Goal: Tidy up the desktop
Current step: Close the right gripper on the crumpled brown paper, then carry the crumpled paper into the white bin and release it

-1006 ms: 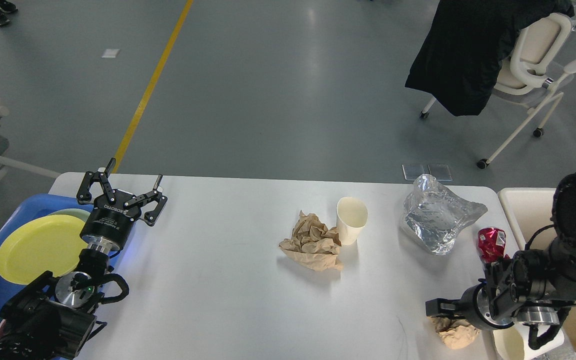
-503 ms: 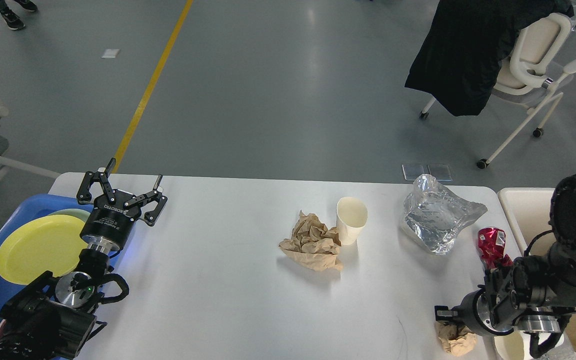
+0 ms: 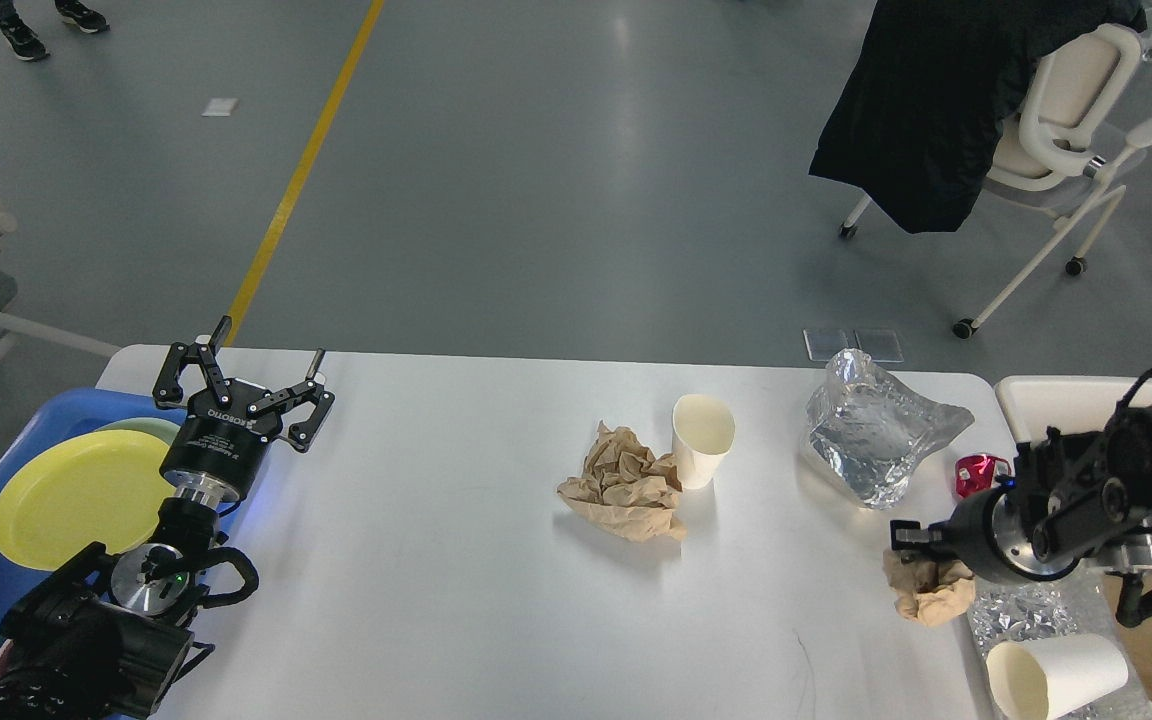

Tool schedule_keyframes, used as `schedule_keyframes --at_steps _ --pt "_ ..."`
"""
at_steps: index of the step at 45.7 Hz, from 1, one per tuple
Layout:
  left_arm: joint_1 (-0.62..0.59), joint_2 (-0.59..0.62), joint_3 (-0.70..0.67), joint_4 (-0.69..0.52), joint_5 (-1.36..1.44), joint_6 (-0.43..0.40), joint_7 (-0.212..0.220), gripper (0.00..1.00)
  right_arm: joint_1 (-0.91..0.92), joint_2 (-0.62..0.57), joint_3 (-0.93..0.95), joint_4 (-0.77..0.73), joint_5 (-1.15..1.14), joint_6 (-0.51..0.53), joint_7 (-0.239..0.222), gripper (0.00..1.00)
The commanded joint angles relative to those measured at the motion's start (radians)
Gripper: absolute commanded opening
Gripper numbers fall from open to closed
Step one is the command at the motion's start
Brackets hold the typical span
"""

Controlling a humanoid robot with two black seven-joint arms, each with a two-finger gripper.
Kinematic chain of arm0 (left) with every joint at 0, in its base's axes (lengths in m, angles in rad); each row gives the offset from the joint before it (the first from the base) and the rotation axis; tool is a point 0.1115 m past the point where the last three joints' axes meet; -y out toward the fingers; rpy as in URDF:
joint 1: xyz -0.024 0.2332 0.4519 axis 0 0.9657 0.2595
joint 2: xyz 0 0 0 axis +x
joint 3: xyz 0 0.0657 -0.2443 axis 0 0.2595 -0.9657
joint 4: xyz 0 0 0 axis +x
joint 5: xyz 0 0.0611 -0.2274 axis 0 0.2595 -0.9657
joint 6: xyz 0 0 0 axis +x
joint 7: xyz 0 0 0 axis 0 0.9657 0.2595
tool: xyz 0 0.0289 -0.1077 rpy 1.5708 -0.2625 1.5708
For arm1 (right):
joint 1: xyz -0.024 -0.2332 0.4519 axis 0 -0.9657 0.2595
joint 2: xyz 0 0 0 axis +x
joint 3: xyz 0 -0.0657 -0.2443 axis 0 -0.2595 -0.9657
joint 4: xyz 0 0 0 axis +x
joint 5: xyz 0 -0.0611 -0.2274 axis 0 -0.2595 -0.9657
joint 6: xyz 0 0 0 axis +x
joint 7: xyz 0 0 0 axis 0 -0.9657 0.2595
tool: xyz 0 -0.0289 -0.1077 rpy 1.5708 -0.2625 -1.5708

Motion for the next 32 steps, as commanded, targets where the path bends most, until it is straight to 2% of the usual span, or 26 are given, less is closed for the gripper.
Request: schedule_keyframes --at_steps 1,6,8,17,25,32 --pt "0.000 0.000 0.000 0.000 0.000 0.000 0.000 1.00 0.172 -0.014 0.002 0.071 -0.008 0.062 -0.001 0.00" --pt "0.000 0.000 0.000 0.000 0.000 0.000 0.000 1.00 0.326 -0.046 0.016 0.093 -0.010 0.194 0.000 0.00" --pt "0.000 0.000 0.000 0.000 0.000 0.000 0.000 1.00 0.382 -0.066 0.033 0.093 -0.011 0.277 0.000 0.00" --pt "0.000 0.000 0.000 0.000 0.000 0.000 0.000 1.00 0.505 -0.167 0.108 0.073 -0.027 0.503 0.000 0.00" --pt "0.000 0.000 0.000 0.000 0.000 0.000 0.000 1.00 0.501 -0.186 0.096 0.001 -0.067 0.524 -0.001 0.00" --pt "0.000 0.000 0.000 0.000 0.000 0.000 0.000 1.00 0.374 -0.247 0.081 -0.210 -0.068 0.521 -0.006 0.00"
